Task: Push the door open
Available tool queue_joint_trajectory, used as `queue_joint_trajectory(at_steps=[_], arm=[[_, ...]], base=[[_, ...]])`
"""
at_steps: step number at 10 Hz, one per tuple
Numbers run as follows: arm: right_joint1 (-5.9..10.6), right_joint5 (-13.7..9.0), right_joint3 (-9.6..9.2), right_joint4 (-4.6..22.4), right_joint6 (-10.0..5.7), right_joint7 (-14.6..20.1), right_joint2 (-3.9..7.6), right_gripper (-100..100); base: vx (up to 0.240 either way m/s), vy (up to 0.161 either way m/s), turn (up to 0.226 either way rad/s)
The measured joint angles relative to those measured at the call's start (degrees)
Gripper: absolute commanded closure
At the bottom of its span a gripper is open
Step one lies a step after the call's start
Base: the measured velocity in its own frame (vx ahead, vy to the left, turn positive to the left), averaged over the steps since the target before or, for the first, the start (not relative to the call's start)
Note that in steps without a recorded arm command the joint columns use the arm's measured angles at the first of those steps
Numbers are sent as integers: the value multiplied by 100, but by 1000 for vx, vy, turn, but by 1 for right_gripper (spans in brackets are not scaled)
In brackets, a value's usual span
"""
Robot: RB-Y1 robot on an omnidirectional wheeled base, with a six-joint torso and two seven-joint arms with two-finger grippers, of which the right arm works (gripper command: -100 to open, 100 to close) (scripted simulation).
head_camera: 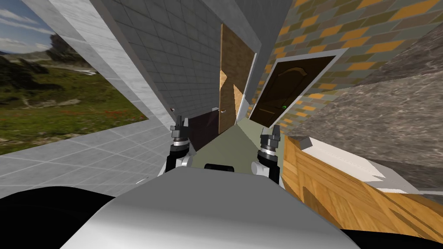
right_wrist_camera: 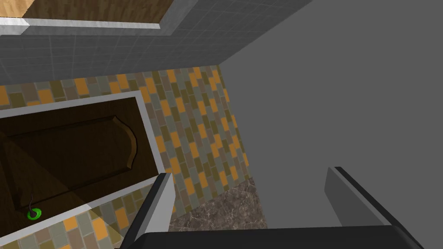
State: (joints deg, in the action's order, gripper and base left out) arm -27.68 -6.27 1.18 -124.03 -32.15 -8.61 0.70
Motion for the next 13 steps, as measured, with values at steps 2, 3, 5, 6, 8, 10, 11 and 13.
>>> queue_joint_trajectory(at_steps=[2, 3, 5, 6, 8, 10, 11, 13], arm=[[93, 37, -60, 280, -67, 47, 85, -100], [136, 41, -64, 373, -68, 76, 128, -100], [255, 70, -98, 605, -97, 101, 163, -100], [314, 101, -145, 786, -154, 107, 179, -100], [448, 134, -191, 1038, -147, 158, 248, -100], [625, 161, -217, 1416, -223, 209, 312, -100], [690, 202, -281, 1615, -270, 228, 318, -100], [773, 230, -329, 1833, -285, 283, 375, -100]], base=[[134, -40, 67], [107, -36, 46], [99, -46, 67], [163, -54, 112], [119, -54, 54], [131, -79, 114], [142, -77, 73], [105, -54, 45]])
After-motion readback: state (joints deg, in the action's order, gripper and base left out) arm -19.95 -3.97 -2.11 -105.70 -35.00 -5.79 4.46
